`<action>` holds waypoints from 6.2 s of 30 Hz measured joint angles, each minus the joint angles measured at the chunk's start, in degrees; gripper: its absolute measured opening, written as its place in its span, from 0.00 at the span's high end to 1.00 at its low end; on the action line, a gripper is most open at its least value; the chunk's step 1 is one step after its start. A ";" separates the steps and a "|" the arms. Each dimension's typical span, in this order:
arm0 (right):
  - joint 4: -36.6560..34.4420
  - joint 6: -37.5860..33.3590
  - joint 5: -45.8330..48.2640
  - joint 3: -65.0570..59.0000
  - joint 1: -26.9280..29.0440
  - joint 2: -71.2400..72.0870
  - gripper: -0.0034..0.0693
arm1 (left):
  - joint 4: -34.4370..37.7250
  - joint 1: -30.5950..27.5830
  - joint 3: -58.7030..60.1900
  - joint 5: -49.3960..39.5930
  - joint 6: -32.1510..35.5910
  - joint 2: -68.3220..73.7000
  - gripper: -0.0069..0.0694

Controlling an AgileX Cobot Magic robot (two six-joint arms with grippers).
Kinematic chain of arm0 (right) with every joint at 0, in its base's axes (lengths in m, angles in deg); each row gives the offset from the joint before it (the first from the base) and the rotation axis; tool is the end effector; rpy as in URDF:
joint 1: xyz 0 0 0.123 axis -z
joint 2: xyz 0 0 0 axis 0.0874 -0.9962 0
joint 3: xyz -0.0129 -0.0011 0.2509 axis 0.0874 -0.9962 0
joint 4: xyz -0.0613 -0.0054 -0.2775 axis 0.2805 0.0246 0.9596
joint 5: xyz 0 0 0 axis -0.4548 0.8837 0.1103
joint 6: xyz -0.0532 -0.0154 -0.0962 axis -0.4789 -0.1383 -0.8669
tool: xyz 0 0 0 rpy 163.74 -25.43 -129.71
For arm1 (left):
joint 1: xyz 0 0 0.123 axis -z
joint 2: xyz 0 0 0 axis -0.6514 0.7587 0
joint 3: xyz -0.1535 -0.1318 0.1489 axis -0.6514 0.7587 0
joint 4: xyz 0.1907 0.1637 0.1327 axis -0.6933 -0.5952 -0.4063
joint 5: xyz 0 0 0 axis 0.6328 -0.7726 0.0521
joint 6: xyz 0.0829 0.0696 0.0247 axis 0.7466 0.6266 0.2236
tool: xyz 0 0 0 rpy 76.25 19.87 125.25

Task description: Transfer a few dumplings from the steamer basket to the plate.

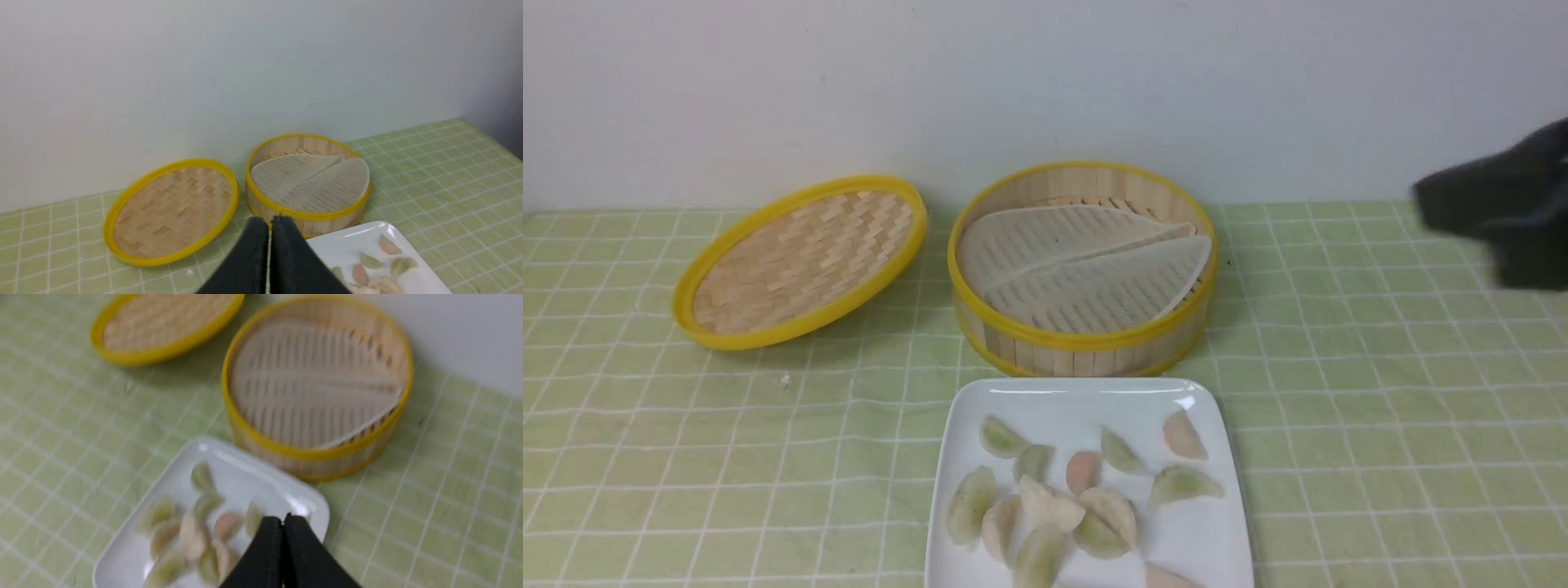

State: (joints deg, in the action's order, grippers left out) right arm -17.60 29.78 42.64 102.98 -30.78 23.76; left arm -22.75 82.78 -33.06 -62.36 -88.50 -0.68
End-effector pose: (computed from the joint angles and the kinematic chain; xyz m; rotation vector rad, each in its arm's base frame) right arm 0.1961 0.1305 0.3985 -0.4700 2.1738 0.3475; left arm 0.0482 0.0043 0.4925 0.2803 1.8069 -0.3478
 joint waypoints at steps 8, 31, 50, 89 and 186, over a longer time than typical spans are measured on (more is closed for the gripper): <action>7.22 3.08 -16.95 -16.64 0.00 32.70 0.97 | 0.25 0.00 13.17 1.75 -0.52 -5.04 0.92; 8.40 6.16 -39.55 -39.98 0.00 55.46 0.97 | 4.12 -0.06 26.98 23.03 -0.54 -4.92 0.92; 8.42 6.16 -39.60 -40.02 0.00 55.46 0.97 | 4.12 -0.06 26.98 23.03 -0.54 -4.92 0.92; 8.61 6.16 -39.60 -40.02 0.00 55.46 0.97 | 23.64 -37.63 81.09 51.43 17.52 -27.42 0.92; -10.97 -14.74 -34.92 -71.19 34.29 55.40 0.97 | 23.64 -37.71 81.09 51.43 17.54 -27.42 0.92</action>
State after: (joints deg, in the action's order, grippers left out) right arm -28.57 15.03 7.72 31.79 3.51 79.16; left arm 0.89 45.07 48.02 -10.92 -70.96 -28.09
